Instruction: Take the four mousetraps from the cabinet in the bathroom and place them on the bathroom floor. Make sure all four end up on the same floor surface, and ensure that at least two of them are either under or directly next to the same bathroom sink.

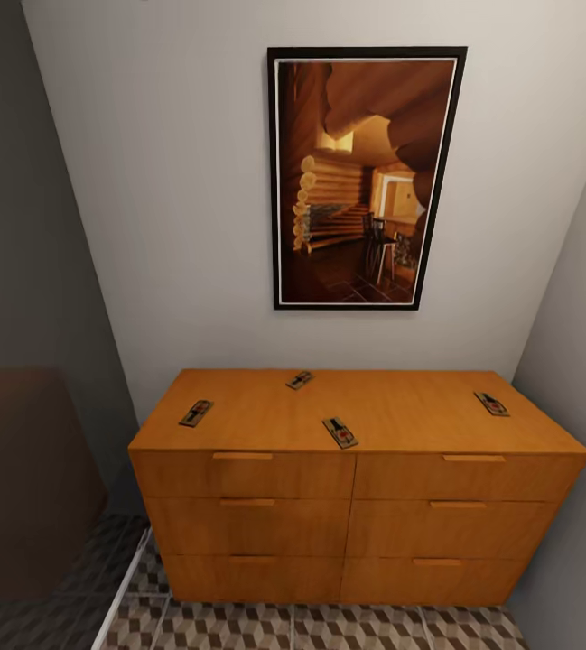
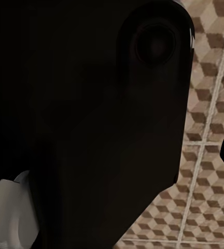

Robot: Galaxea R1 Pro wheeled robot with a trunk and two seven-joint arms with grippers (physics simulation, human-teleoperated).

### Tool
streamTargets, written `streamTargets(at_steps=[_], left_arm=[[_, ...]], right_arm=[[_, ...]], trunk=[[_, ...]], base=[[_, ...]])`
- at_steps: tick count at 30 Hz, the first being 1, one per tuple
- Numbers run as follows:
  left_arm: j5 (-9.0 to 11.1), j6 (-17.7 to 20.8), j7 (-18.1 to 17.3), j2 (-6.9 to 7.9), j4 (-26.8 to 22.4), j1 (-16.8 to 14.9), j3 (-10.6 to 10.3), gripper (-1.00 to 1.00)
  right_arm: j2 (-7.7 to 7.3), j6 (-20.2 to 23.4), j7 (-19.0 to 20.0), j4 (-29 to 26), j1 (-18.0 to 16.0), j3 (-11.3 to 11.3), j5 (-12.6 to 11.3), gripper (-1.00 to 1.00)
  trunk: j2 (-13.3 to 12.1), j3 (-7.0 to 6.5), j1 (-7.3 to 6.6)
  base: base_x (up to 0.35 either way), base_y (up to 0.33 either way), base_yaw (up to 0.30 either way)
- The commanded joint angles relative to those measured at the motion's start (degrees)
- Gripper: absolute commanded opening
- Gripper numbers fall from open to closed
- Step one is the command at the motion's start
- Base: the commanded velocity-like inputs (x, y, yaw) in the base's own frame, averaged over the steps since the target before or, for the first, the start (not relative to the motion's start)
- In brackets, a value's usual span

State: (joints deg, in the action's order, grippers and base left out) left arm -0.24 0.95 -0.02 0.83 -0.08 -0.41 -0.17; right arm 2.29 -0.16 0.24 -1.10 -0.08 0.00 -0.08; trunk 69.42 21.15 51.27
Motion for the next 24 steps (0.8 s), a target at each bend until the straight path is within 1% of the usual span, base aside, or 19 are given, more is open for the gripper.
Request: streamTargets(at_steps=[1,18,24], left_arm=[[-0.03,0.1,0.0,0.0,-0.01,-0.03,-0.02,1.0],[-0.03,0.08,0.16,-0.13,-0.01,-0.03,-0.02,1.0],[-0.03,0.1,0.19,-0.25,-0.01,-0.03,-0.02,1.0]], right_arm=[[0.0,-0.02,0.02,-0.04,-0.01,0.0,-0.01,1.0],[-0.04,-0.1,0.02,-0.2,-0.03,-0.06,0.14,1.0],[-0.06,-0.1,0.02,-1.18,-0.03,-0.08,0.09,1.0]], trunk=[[-0.38,-0.13,-0.23],[-7.2,-3.18,-3.96],[-9.61,-4.26,-5.28]], base=[[0.0,0.0,0.0],[0.0,0.0,0.0],[0.0,0.0,0.0]])
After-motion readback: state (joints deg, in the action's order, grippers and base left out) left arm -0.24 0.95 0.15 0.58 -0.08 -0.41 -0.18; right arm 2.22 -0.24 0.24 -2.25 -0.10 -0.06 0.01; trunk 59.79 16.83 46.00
